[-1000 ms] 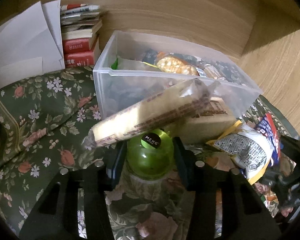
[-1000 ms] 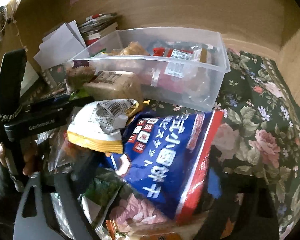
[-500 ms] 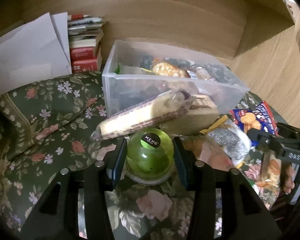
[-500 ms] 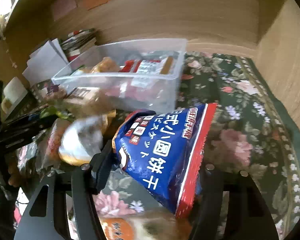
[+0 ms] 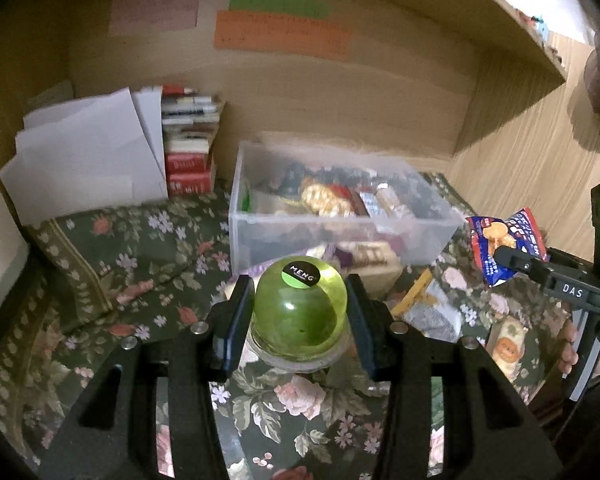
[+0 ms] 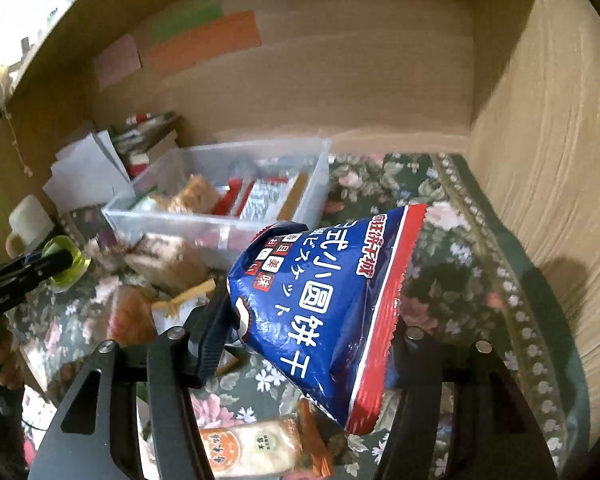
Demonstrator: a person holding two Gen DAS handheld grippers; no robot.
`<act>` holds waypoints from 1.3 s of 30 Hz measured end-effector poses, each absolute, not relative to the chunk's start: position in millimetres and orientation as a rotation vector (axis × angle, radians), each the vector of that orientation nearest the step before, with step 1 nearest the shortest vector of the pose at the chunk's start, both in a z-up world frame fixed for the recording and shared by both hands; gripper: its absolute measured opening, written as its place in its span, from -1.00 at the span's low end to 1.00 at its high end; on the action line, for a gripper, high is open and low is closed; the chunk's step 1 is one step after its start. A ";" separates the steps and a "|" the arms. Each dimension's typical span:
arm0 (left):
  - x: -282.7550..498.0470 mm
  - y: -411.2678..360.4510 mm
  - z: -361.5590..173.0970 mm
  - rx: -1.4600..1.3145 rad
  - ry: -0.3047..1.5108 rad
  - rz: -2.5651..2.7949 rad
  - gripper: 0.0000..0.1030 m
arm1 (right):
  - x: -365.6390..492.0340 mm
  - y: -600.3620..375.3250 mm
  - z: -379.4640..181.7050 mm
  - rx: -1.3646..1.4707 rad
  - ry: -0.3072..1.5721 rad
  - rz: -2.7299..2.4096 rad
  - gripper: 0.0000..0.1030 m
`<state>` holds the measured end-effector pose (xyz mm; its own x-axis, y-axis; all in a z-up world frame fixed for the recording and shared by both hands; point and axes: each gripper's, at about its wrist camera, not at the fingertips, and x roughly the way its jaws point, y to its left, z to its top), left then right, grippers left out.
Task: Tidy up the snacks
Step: 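Lower both held snacks into the clear box and open both grippers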
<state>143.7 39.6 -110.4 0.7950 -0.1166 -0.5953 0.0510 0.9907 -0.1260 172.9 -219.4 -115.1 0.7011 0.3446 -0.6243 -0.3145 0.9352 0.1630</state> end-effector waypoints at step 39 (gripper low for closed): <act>295.9 34.9 -80.4 -0.018 0.648 -0.075 -0.11 | 294.7 -135.9 -86.7 -0.079 0.714 0.481 0.11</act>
<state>295.9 34.9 -80.4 0.7946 -0.0759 -0.6024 0.0643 0.9971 -0.0407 294.7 -135.9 -86.7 0.6524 0.3966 -0.6459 -0.4496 0.8885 0.0914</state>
